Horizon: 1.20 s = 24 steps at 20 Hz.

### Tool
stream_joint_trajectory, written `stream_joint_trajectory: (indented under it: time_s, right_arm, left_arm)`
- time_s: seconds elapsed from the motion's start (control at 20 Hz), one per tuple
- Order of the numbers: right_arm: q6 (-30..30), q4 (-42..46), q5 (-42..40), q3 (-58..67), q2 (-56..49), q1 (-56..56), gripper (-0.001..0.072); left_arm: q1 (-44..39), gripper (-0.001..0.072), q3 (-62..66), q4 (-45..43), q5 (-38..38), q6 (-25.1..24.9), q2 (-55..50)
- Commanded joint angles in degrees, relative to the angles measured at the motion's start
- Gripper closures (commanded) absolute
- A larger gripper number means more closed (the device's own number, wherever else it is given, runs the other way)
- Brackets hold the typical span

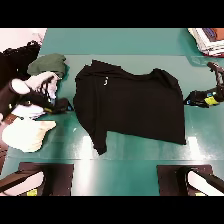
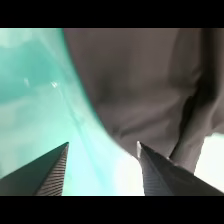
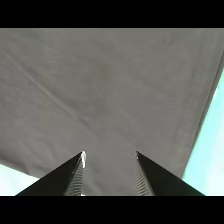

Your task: Fold the shirts.

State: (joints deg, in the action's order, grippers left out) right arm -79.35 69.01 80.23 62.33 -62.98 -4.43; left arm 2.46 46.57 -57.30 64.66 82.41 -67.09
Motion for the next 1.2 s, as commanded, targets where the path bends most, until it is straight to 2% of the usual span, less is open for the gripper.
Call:
stream_joint_trajectory:
  time_s: [0.0,0.1,0.2,0.4,0.6,0.65,0.7,0.8,1.05,1.15]
  right_arm:
    - [0.0,-1.9,-1.1,-3.1,3.9,-0.6,0.032]
    - [0.0,-2.0,-1.4,-3.1,4.6,-0.6,0.0321]
    - [0.0,-2.0,-1.3,-3.1,5.0,-0.6,0.0321]
    - [-0.1,-2.0,-1.0,-3.1,5.0,-0.6,0.0321]
    - [-0.1,-2.0,-0.4,-3.1,5.0,-0.6,0.032]
    - [-0.1,-2.0,0.0,-3.1,5.0,-0.6,0.0321]
    - [-0.1,-1.7,0.7,-3.1,5.0,-0.7,0.0321]
    - [-0.1,0.2,3.0,-3.2,5.0,-1.6,0.0321]
    - [0.3,5.0,6.9,-13.0,9.0,-13.2,0.0318]
    - [1.9,6.0,6.8,-20.0,11.0,-20.0,0.0176]
  left_arm:
    - [0.0,0.0186,-12.3,6.8,-5.5,-0.7,4.6]
    - [0.0,0.0186,-15.1,12.9,-8.0,-5.4,4.6]
    - [0.0,0.0186,-16.3,17.4,-9.8,-8.1,4.4]
    - [-0.5,0.0186,-16.9,19.5,-12.6,-9.4,4.1]
    - [-9.7,0.0187,-16.9,19.4,-20.3,-8.8,2.1]
    - [-10.6,0.0207,-16.8,19.5,-21.0,-7.8,1.6]
    - [-10.7,0.0346,-16.8,19.6,-21.2,-7.4,1.5]
    - [-10.7,0.0689,-15.6,19.0,-20.6,-7.5,1.6]
    - [-10.7,0.0683,-5.7,12.6,-13.7,-7.9,1.8]
    - [-10.7,0.0683,-2.6,12.3,-13.0,-7.8,1.8]
